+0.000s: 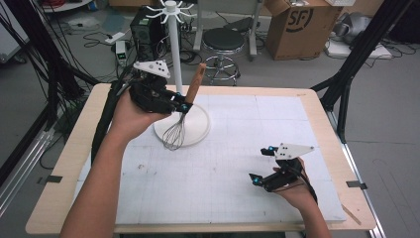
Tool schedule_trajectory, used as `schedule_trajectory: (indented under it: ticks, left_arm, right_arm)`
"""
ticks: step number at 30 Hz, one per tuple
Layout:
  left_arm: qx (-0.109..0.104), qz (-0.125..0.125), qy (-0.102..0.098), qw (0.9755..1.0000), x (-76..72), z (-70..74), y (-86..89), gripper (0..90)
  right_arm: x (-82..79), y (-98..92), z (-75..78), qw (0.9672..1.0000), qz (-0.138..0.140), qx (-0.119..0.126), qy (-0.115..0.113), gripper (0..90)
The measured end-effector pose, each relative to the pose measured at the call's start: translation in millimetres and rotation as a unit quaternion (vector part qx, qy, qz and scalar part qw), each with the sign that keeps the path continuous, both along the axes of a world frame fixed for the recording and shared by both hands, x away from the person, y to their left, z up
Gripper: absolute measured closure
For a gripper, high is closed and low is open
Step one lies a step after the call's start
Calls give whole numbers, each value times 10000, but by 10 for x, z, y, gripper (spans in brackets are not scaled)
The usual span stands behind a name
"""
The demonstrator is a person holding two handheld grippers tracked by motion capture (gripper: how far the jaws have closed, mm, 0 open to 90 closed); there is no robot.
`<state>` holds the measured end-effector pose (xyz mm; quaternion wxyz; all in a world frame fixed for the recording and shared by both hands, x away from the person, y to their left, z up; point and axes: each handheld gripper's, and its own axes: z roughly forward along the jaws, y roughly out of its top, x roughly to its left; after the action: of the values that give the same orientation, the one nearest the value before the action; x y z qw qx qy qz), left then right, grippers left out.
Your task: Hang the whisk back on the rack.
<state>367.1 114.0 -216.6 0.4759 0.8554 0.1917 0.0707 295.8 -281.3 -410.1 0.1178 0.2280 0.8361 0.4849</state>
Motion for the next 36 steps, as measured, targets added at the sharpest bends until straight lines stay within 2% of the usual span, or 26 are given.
schedule_trajectory:
  ticks: [13, 16, 19, 21, 30, 34, 36]
  left_arm:
    - [-166, 237, -119, 9995, 182, 310, 121, 735]
    - [-295, 282, -68, 9991, 248, 360, 163, 735]
    - [-272, 327, -92, 9991, 277, 421, 180, 735]
    - [-349, 319, -88, 9988, 290, 442, 188, 735]
    - [-349, 437, -26, 9984, 436, 502, 209, 735]
    - [-469, 444, -12, 9979, 475, 520, 227, 735]
    - [-461, 439, 0, 9980, 497, 508, 244, 735]
  right_arm:
    - [0, -6, -1, 10000, -13, -6, 38, 7]
    - [-1, -2, -1, 10000, -7, -6, 30, 7]
    - [0, -6, 1, 10000, -1, -18, 3, 7]
    - [-1, -10, 0, 10000, -25, -17, 21, 7]
    - [-2, -11, -4, 10000, -18, -31, 26, 7]
    - [4, -26, -6, 10000, -31, -16, 32, 7]
    - [9, -34, -14, 10000, -55, -28, 21, 7]
